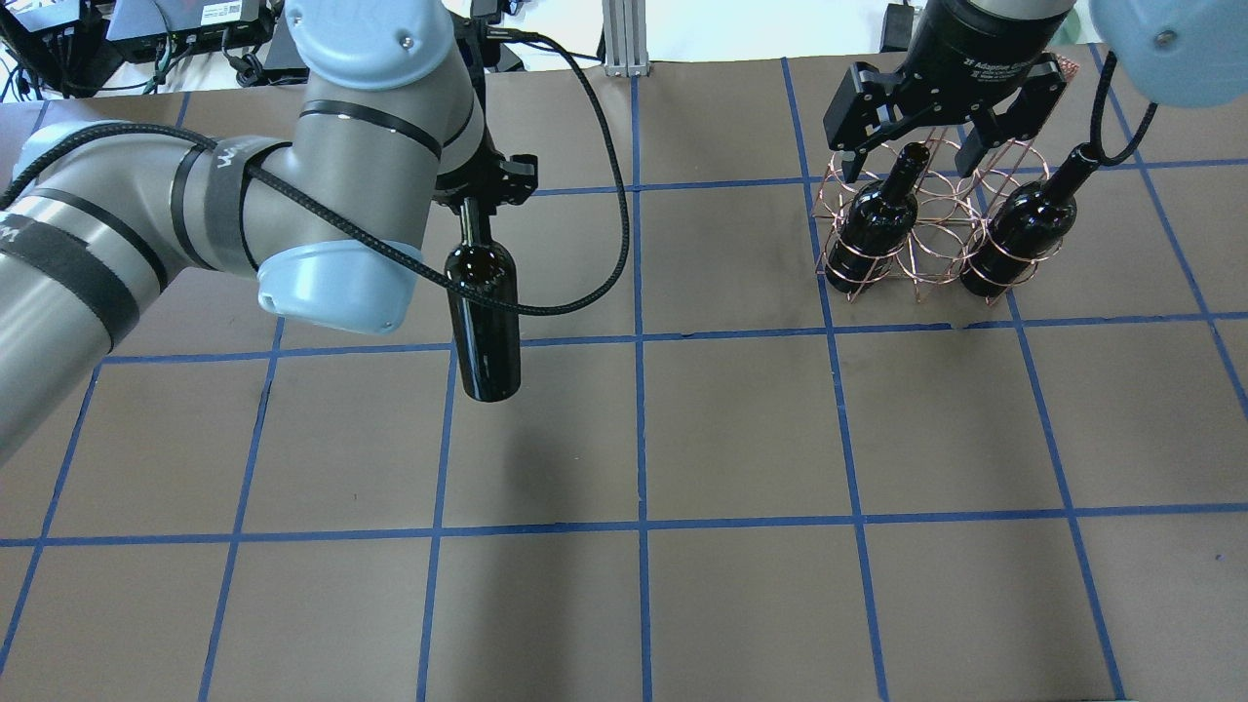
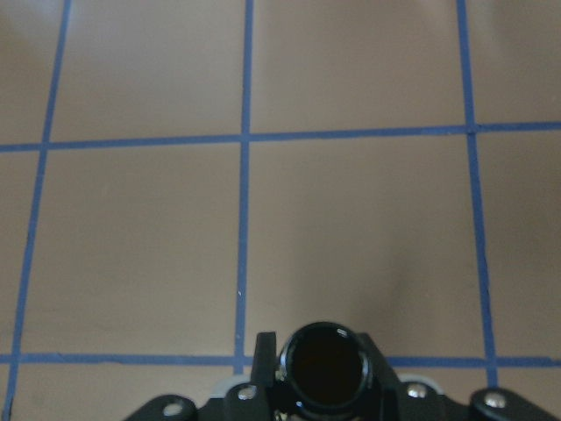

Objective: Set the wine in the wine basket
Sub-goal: 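Carry the bottle toward the wine rack and lower it upright onto the table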

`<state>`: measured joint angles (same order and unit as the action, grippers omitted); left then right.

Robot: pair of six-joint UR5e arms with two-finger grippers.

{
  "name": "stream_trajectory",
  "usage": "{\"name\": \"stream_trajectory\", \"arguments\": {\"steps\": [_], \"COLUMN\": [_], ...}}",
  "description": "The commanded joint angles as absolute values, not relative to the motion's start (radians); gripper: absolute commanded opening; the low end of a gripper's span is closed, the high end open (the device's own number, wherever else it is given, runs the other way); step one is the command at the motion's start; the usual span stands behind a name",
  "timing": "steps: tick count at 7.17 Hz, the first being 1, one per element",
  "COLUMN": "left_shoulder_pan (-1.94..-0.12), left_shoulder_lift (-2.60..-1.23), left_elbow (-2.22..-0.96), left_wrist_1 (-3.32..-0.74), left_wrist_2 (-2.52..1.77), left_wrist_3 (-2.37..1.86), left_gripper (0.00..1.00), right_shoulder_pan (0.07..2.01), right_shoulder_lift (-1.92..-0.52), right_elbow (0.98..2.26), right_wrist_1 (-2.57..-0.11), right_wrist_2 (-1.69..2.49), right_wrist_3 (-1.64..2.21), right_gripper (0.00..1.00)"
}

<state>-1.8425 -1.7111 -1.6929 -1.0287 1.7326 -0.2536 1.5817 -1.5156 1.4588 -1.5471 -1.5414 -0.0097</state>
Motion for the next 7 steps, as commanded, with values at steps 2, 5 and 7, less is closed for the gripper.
{"name": "stream_trajectory", "arguments": {"steps": [2, 5, 7], "left_shoulder_pan": [-1.917, -1.956, -2.018], "left_shoulder_lift": [-1.729, -1.778, -1.802], "left_elbow": [-1.678, -1.713, -1.761], "left_wrist_1": [-0.955, -0.689, -0.606], "left_wrist_2": [1.736, 1.746, 1.794], "left_wrist_3": [-0.382, -0.31, -0.311], "left_gripper": [0.06, 0.0, 0.0], "right_shoulder_pan": [1.582, 1.574, 1.562], "right_shoulder_lift": [-1.516, -1.516, -1.517], "right_elbow": [1.457, 1.459, 1.459], "right_wrist_1": [-1.551, -1.548, -1.549], "right_wrist_2": [-1.542, -1.542, -1.542], "right_wrist_3": [-0.009, -0.014, -0.014], "right_gripper": [1.0, 1.0, 1.0]}}
